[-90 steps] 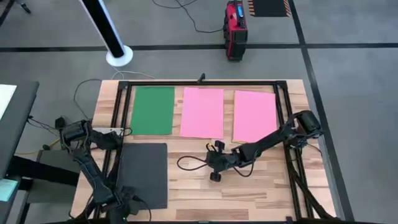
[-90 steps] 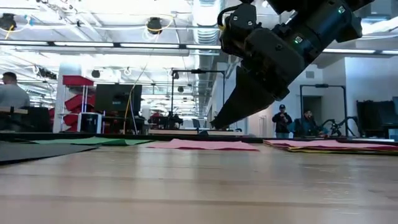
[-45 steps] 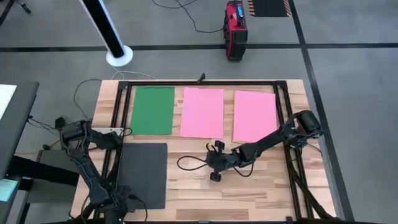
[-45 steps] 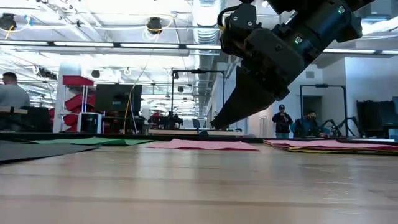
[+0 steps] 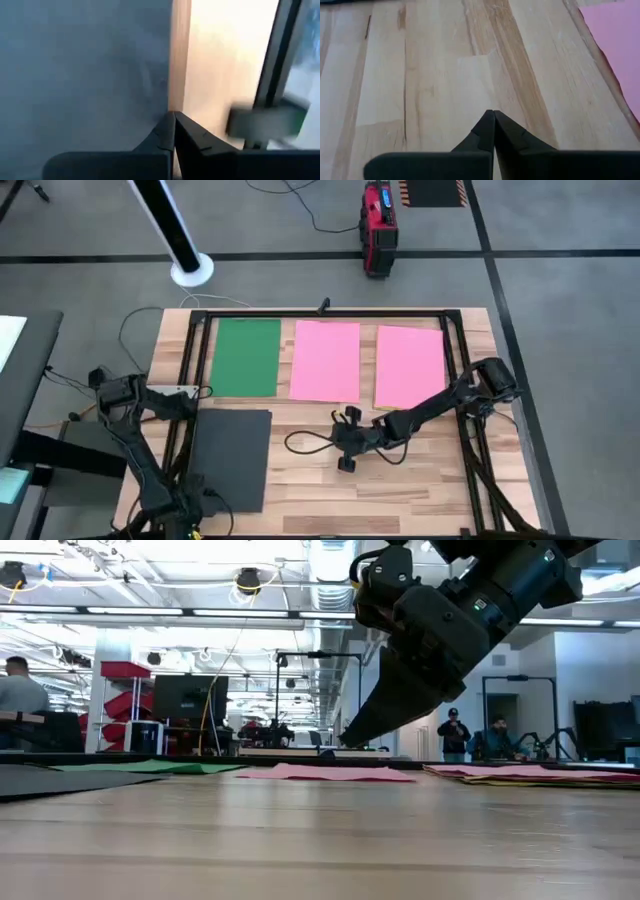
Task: Organize paper
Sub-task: Stack the black paper on top of the black paper, then stack the pink paper on top of the pink paper
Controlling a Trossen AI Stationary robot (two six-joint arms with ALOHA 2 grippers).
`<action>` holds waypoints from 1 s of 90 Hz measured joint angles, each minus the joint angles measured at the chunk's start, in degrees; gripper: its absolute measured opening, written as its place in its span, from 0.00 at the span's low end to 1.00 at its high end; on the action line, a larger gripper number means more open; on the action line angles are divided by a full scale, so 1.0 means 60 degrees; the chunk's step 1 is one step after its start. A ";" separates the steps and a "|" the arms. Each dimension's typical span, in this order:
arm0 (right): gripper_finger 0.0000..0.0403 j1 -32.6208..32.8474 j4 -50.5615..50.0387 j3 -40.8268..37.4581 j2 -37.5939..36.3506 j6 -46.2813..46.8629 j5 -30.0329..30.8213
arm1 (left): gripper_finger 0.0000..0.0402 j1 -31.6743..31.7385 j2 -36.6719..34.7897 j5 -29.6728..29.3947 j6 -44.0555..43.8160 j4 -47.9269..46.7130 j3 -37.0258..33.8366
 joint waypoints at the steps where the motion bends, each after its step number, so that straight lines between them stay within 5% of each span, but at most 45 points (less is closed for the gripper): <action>1: 0.00 0.0018 -0.0006 0.0000 -0.0022 -0.0029 0.0000 | 0.00 0.0003 0.0000 -0.0100 -0.0014 0.0025 0.0041; 15: 0.00 0.0316 -0.0029 0.0000 -0.0574 -0.0586 -0.0007 | 0.00 -0.0011 0.0000 -0.1582 -0.0069 0.0307 0.0480; 36: 0.00 0.0592 -0.0161 -0.0142 -0.1431 -0.1325 0.0000 | 0.00 0.0164 -0.0007 -0.5152 -0.0053 0.0904 0.0646; 55: 0.00 0.0616 0.1985 -0.1893 -0.2275 -0.1446 -0.0126 | 0.00 0.0676 -0.0015 -0.8207 0.0478 0.0839 0.0643; 69: 0.00 0.0651 0.3779 -0.3247 -0.3207 -0.1452 -0.0313 | 0.00 0.1006 -0.0018 -0.8972 0.1102 0.1271 0.0577; 90: 0.00 0.0612 0.4307 -0.4346 -0.4787 -0.1905 -0.0241 | 0.00 0.1602 -0.0033 -0.9599 0.2076 0.3357 -0.0387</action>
